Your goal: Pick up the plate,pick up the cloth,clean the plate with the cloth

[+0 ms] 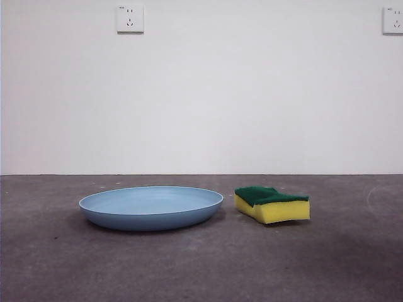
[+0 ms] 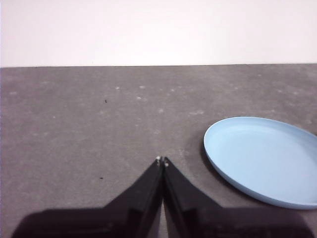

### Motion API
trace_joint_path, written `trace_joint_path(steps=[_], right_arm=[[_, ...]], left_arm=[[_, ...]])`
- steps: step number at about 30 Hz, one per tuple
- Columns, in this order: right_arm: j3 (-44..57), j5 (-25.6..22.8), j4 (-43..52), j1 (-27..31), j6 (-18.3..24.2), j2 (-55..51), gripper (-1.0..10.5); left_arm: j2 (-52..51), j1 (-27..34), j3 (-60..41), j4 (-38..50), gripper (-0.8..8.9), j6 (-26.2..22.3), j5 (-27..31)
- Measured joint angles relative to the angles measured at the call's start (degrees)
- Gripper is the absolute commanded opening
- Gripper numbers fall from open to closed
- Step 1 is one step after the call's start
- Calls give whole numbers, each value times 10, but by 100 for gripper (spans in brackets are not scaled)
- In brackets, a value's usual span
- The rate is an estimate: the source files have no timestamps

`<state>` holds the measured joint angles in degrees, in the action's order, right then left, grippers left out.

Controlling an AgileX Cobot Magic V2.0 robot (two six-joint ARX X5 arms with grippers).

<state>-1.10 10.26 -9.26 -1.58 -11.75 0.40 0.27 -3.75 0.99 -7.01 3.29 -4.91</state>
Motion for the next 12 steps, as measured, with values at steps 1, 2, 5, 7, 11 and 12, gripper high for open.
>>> trace_joint_path(steps=[1, 2, 5, 7, 11, 12], right_arm=[[-2, 0, -2, 0, -5, 4, -11], [-5, 0, -7, 0, -9, 12, -11], [-31, 0, -11, 0, -15, 49, -11], [-60, 0, -11, 0, -18, 81, -11], [-129, 3, -10, 0, -40, 165, -11], [-150, 8, -13, 0, -44, 190, -11]], left_arm=[[0, 0, 0, 0, -8, 7, 0], [0, 0, 0, -2, -8, 15, 0], [8, 0, 12, -24, -8, 40, 0], [23, 0, 34, -38, -8, 50, 0], [72, 0, 94, -46, -8, 63, 0], [89, 0, 111, -49, -8, 64, 0]])
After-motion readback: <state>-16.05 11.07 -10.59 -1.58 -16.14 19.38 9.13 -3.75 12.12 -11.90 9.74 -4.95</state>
